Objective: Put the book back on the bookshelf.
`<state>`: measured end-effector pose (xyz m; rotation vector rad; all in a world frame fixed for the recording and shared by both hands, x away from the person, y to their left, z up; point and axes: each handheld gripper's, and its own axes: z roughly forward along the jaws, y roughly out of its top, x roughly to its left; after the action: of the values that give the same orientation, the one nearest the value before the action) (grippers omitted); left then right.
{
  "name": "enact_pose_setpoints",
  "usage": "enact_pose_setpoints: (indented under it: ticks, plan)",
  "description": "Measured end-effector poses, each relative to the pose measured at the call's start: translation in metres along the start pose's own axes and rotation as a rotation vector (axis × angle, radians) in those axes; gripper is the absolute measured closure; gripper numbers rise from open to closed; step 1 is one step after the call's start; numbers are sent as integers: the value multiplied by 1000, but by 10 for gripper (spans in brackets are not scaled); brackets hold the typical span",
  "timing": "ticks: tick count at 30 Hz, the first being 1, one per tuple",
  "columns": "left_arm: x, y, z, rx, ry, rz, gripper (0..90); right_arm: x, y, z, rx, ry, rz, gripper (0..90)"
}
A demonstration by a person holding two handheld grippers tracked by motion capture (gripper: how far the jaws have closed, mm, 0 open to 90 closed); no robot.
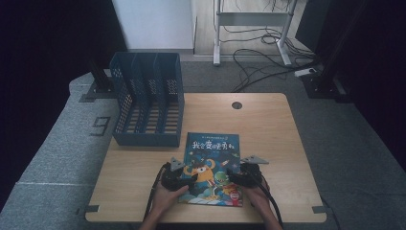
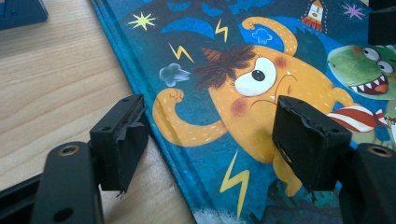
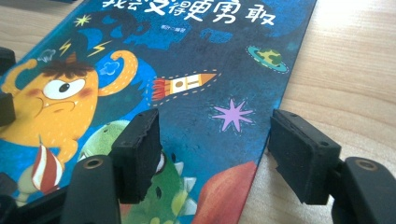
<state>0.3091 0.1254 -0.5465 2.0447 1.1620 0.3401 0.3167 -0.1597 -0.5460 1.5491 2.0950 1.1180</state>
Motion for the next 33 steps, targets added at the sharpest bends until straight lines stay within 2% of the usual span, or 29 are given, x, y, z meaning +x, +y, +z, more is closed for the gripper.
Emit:
enact_pose_setpoints:
  ticks: [6, 12, 18, 22, 33]
  plan:
    - [-3, -1, -2, 6, -3, 5, 270, -3, 0, -2, 8, 10, 10, 366]
    - [-4, -2, -2, 11, -7, 9, 268, -2, -1, -4, 21, 2, -5, 369]
    - [-4, -1, -2, 15, -19, 17, 233, -4, 0, -4, 25, 19, -2, 353]
    - [-3, -1, -1, 18, -31, 18, 216, -7, 2, 0, 18, 37, 14, 317]
    - [-2, 0, -1, 19, -37, 15, 209, -13, 13, 11, 3, 40, 35, 284]
